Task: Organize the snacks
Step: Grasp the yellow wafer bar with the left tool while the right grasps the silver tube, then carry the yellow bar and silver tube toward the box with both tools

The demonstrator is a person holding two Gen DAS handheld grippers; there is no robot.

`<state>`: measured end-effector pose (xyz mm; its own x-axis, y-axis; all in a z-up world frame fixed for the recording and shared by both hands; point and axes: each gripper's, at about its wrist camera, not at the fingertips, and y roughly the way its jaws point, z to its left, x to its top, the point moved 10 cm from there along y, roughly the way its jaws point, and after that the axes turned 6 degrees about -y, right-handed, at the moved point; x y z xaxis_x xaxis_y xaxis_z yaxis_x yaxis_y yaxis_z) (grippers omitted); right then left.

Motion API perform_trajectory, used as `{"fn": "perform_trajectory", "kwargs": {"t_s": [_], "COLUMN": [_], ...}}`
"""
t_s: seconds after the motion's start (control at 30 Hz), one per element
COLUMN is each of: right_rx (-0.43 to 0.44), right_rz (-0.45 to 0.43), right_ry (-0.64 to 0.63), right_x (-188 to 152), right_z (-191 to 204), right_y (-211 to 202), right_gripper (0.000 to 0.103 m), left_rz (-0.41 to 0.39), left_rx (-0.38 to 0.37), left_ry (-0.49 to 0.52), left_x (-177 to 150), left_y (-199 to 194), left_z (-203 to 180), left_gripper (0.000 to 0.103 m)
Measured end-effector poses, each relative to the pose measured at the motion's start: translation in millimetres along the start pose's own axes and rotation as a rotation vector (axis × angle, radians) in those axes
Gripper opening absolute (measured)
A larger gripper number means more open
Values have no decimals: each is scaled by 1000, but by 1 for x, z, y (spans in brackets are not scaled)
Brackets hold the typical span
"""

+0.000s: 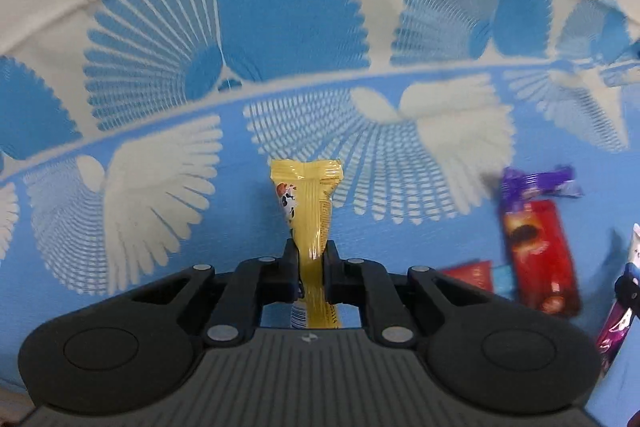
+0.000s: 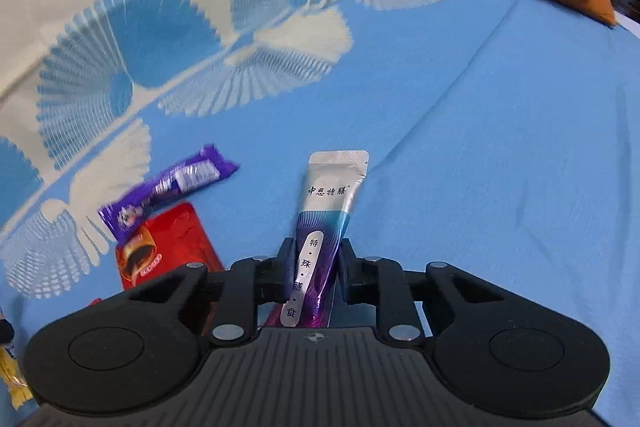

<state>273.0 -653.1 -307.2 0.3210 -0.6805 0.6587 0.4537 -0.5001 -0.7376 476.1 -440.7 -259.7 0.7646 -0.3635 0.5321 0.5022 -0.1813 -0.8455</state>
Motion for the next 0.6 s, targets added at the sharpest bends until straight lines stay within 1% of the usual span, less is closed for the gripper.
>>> {"fn": "perform_trajectory", "kwargs": {"t_s": [0.1,0.2,0.27,0.33,0.47,0.6], "right_rx": [38,82,111,151,220,284], "right_rz": [-65,-116,-144,-170,-206,-211], "right_ry": [15,19,20,18,-15,-83], "right_x": [11,23,29,32,23,-3], "right_z": [-13,-23,-27,-30,-30,-23], "right_y": [-35,-76,-102,-135,-204,-267], "right_gripper": [23,23,23,23,23,24], "left_rz": [-26,-49,-69,-98,-141,-139], "left_rx": [-38,-82,-114,-129,-136,-135], "left_ry": [-12,-21,-29,-26,-37,-49], "left_x": [-2,-11,-22,-33,-64,-106], "left_y": [-36,-79,-112,-146,-211,-263], "left_z": [-4,-6,-8,-9,-3,10], "left_gripper": [12,12,12,12,12,12]}}
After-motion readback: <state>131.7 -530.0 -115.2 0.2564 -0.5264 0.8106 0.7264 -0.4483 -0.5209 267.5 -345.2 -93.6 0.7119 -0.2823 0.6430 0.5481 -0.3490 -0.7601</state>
